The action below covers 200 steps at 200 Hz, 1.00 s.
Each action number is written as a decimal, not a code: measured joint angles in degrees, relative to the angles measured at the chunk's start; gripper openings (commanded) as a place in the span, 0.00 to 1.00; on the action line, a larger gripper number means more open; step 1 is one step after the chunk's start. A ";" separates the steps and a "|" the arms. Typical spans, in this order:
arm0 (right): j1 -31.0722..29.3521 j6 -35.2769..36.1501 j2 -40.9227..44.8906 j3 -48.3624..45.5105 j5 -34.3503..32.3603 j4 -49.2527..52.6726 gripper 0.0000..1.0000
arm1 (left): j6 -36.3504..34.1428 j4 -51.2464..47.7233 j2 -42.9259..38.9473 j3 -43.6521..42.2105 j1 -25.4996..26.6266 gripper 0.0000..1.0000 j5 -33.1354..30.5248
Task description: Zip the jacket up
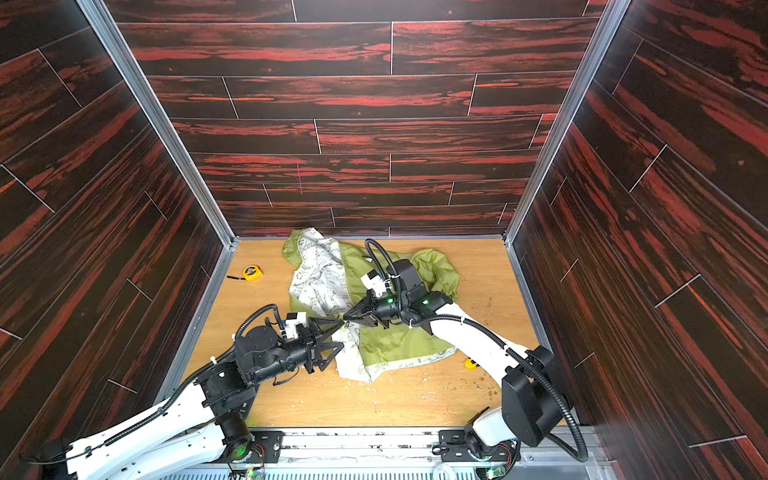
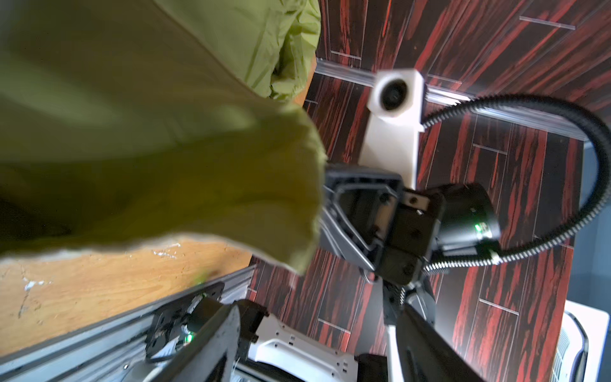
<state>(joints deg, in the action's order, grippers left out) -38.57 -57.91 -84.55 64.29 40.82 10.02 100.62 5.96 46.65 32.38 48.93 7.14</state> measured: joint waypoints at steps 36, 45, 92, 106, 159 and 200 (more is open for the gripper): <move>-0.09 -1.46 0.00 1.11 -0.13 0.52 0.00 | 0.52 5.68 1.66 -4.46 0.11 0.77 -3.85; -0.11 -1.88 0.02 1.36 -0.13 1.14 0.00 | 0.31 7.06 1.90 -5.40 0.11 0.77 -4.98; -0.24 -3.67 0.07 1.70 -0.09 5.29 0.00 | -1.68 11.85 -0.79 -9.49 0.13 0.77 -12.15; -0.33 -3.98 0.13 1.70 -0.09 6.36 0.00 | -2.43 12.22 -2.34 -9.77 0.11 0.76 -13.42; -0.55 -4.09 0.13 1.70 -0.11 8.39 0.00 | -4.85 15.21 1.18 -8.74 0.11 0.72 -10.60; -0.70 -4.13 0.17 1.70 -0.15 9.31 0.00 | -4.96 16.61 5.05 -6.71 0.11 0.57 -6.01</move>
<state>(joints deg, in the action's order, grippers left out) -39.27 -62.04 -84.38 66.00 40.66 19.33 95.66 22.57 51.70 25.67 49.04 1.13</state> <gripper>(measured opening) 0.052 0.611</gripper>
